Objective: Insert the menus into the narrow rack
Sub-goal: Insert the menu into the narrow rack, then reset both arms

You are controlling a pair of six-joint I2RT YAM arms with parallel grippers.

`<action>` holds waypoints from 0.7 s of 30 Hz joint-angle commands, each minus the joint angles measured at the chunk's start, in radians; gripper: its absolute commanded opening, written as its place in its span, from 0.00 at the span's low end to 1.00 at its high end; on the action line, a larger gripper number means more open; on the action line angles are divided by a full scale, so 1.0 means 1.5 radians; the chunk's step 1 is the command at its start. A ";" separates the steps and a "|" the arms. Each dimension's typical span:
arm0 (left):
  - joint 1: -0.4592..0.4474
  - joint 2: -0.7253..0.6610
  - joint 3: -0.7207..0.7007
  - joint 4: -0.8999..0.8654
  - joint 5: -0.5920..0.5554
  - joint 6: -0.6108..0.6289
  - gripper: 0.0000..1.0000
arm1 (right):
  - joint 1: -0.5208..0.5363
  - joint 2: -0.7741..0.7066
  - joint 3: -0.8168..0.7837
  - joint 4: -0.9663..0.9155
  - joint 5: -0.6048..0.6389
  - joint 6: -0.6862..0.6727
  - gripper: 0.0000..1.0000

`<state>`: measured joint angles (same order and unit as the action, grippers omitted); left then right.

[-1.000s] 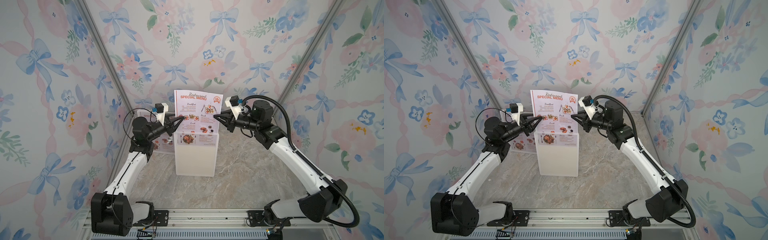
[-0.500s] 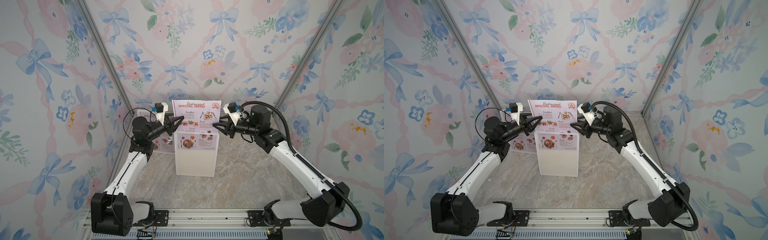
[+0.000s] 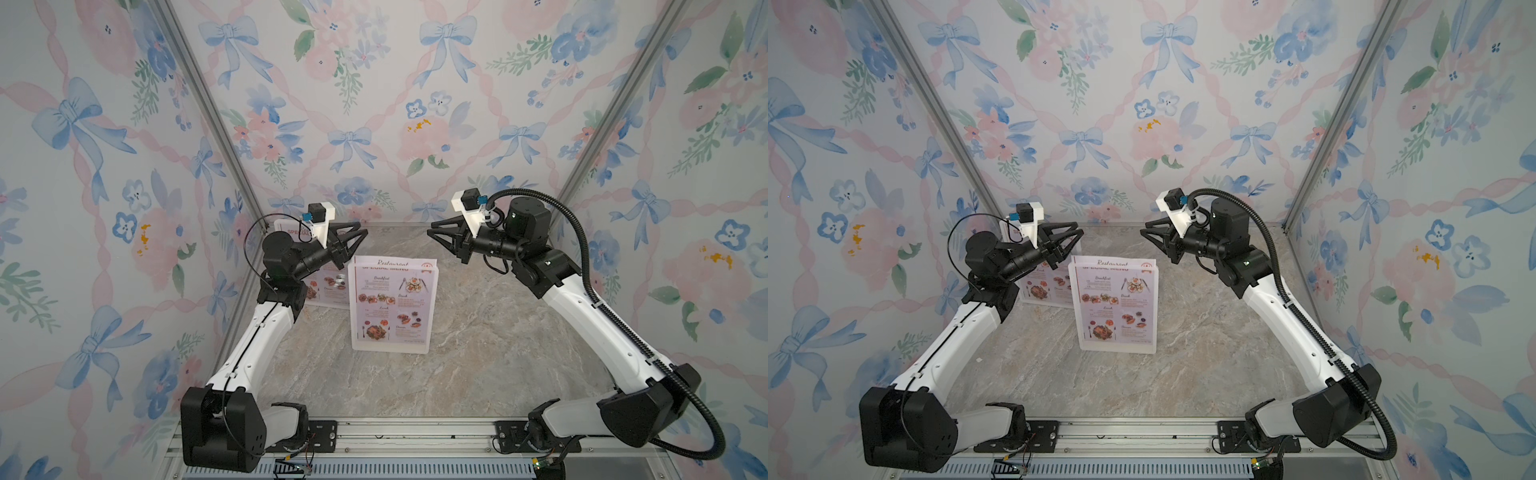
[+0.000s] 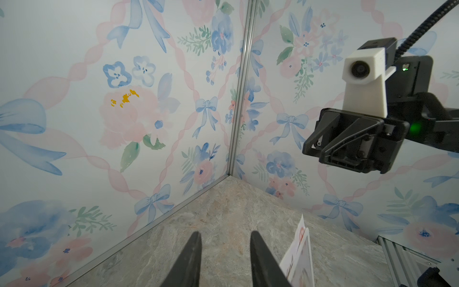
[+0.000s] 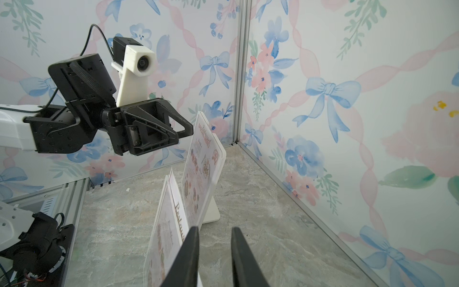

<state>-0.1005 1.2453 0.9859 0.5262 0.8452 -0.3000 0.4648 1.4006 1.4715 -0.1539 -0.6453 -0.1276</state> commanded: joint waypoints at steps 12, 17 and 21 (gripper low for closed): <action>0.053 -0.089 -0.097 0.005 -0.176 -0.069 0.75 | 0.009 -0.062 -0.076 -0.021 0.276 0.033 0.75; 0.079 -0.163 -0.187 -0.057 -0.368 -0.062 0.83 | -0.035 -0.090 -0.144 -0.018 0.427 0.094 0.90; 0.072 -0.234 -0.298 -0.074 -0.503 -0.020 0.98 | -0.132 -0.122 -0.216 -0.020 0.445 0.165 0.98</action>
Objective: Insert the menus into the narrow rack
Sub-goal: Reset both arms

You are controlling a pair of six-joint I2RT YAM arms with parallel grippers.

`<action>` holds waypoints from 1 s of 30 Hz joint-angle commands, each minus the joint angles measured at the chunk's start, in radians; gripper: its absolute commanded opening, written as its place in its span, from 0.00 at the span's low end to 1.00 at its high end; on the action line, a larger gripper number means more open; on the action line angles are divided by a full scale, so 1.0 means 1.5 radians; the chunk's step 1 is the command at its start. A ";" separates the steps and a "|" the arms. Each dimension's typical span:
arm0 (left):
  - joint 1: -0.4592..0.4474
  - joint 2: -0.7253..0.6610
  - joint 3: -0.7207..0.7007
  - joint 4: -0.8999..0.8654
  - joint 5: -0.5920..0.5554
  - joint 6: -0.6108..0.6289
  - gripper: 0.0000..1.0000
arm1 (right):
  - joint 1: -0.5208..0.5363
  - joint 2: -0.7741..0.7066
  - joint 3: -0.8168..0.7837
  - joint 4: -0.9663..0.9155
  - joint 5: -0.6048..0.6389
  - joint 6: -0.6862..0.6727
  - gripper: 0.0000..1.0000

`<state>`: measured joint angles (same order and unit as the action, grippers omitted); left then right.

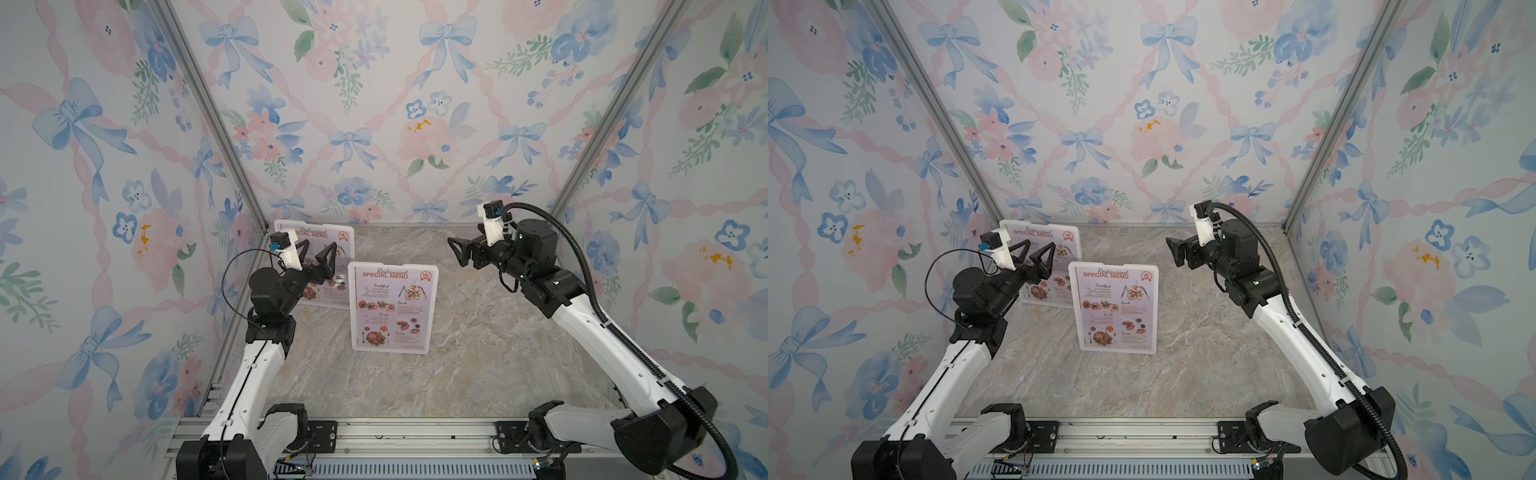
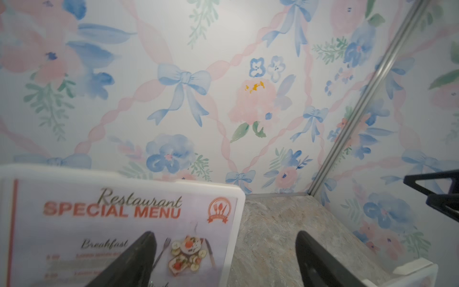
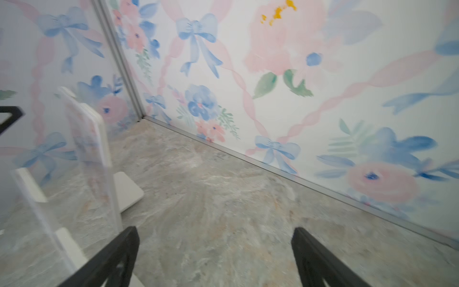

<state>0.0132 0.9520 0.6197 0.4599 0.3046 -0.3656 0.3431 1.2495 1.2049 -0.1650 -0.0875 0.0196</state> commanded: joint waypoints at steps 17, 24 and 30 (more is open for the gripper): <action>-0.123 0.077 -0.369 0.332 -0.560 0.109 0.96 | -0.187 -0.106 -0.517 0.333 0.198 -0.008 1.00; -0.127 0.183 -0.352 0.465 -0.511 0.160 0.97 | -0.180 -0.079 -0.607 0.474 0.239 -0.004 0.99; -0.140 0.248 -0.333 0.534 -0.484 0.208 0.98 | -0.155 -0.072 -0.632 0.551 0.271 -0.012 0.99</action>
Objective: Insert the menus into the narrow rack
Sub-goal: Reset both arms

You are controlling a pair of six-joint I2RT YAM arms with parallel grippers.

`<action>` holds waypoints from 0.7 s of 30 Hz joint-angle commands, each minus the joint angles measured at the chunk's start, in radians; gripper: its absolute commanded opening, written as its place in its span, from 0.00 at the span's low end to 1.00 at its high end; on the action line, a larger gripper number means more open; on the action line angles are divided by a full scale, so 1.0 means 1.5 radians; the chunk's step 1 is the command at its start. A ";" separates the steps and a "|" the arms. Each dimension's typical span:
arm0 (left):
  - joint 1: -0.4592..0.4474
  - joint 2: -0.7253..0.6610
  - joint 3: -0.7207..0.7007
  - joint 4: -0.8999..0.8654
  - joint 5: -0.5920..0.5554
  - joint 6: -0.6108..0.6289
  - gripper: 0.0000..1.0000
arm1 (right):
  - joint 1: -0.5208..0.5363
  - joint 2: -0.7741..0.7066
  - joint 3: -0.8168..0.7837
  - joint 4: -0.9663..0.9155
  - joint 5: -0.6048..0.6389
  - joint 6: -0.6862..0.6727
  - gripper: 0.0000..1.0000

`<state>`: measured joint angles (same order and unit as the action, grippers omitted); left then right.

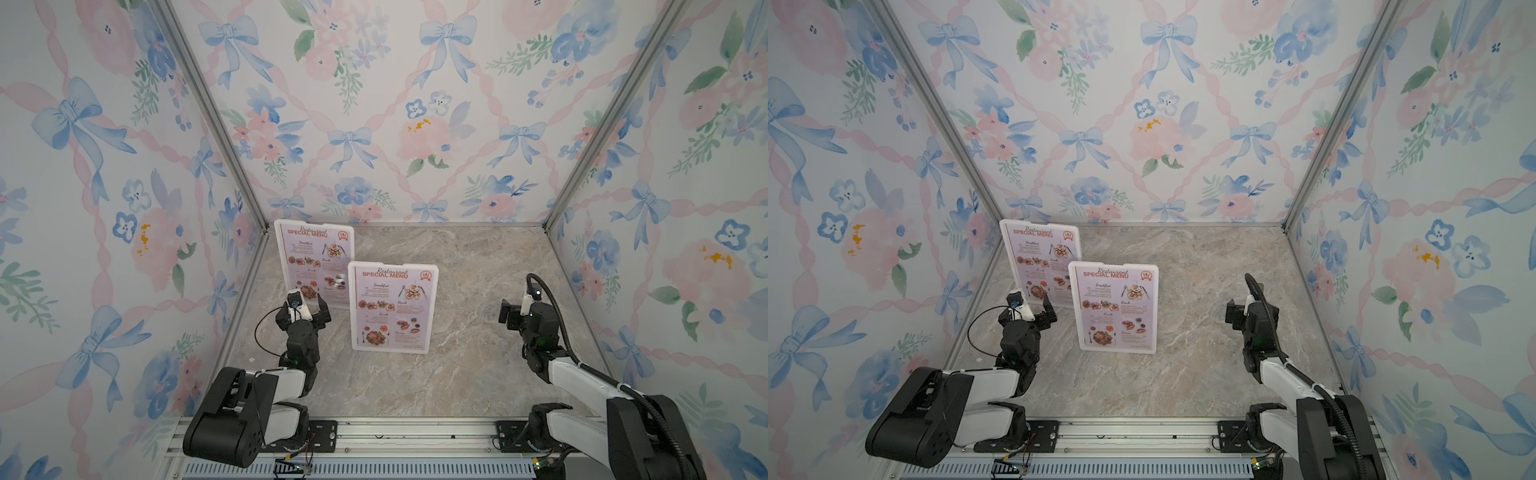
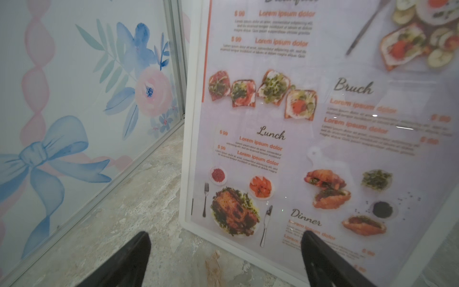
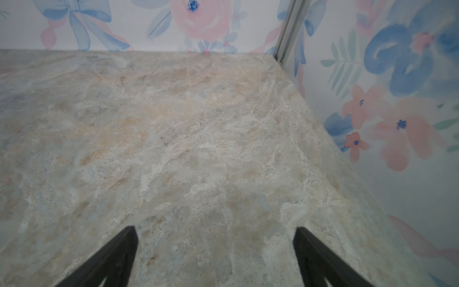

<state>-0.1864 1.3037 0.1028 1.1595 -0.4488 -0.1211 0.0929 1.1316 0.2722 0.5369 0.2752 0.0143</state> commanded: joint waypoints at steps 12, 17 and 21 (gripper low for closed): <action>-0.004 0.173 0.003 0.254 0.021 0.063 0.98 | 0.019 0.227 0.006 0.342 0.024 -0.021 1.00; 0.016 0.174 0.045 0.170 0.019 0.039 0.98 | 0.034 0.274 0.011 0.373 0.045 -0.033 1.00; 0.027 0.170 0.046 0.160 0.034 0.029 0.98 | 0.029 0.287 0.048 0.326 0.050 -0.027 1.00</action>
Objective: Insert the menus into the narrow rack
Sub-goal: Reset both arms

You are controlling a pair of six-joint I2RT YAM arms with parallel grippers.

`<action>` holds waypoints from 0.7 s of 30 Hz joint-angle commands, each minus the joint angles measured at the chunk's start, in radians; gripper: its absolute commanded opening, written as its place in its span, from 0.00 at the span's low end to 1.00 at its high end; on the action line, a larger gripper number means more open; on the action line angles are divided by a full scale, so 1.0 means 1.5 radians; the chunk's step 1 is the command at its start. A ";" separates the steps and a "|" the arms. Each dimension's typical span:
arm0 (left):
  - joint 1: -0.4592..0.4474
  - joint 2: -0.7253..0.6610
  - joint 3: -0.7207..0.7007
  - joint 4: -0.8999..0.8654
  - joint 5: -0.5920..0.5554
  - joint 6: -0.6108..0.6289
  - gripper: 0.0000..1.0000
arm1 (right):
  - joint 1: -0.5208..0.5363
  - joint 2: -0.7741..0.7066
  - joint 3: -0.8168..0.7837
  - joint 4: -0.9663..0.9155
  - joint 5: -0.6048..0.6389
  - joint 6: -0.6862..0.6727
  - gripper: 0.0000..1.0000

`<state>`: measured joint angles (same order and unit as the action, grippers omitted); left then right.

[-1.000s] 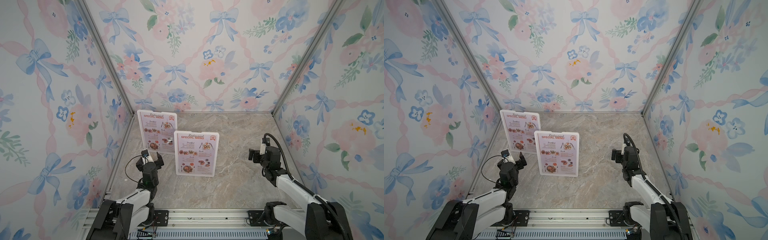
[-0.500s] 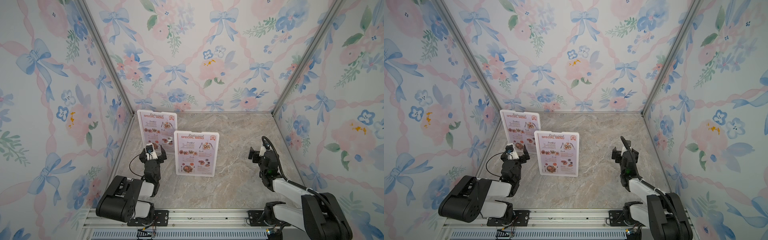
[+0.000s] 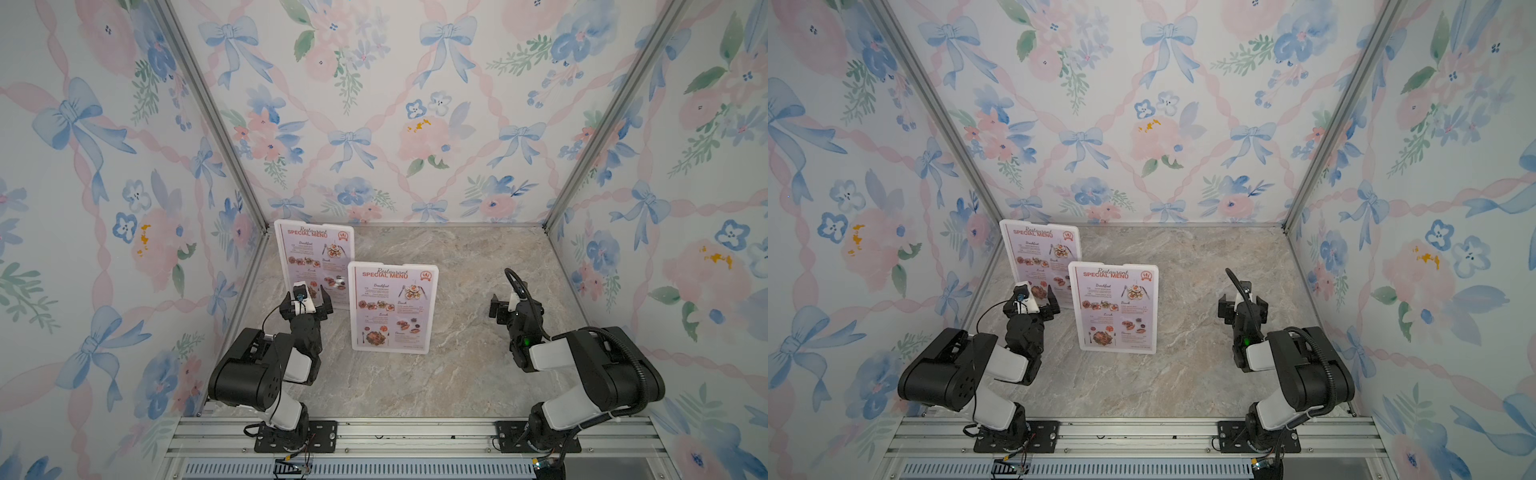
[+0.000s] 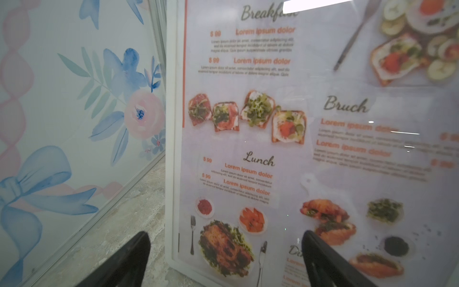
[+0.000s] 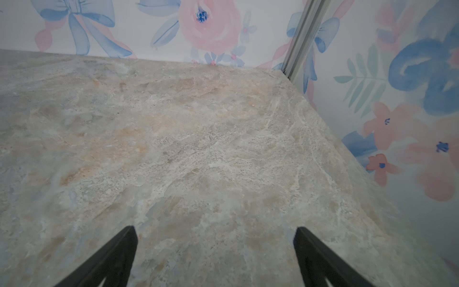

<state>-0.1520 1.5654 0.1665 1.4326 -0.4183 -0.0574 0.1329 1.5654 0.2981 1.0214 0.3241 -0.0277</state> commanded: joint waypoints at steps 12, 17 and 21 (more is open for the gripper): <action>-0.009 -0.006 0.003 -0.022 0.004 -0.001 0.98 | -0.030 -0.011 0.050 -0.049 -0.009 0.035 0.98; -0.009 -0.005 0.003 -0.022 0.005 -0.001 0.98 | -0.028 -0.010 0.050 -0.047 -0.007 0.033 0.98; -0.008 -0.005 0.004 -0.022 0.008 -0.001 0.98 | -0.027 -0.010 0.050 -0.047 -0.006 0.032 0.98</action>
<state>-0.1642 1.5654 0.1665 1.4036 -0.4141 -0.0628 0.0933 1.5620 0.3626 0.9443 0.3187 0.0078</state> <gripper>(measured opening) 0.979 0.979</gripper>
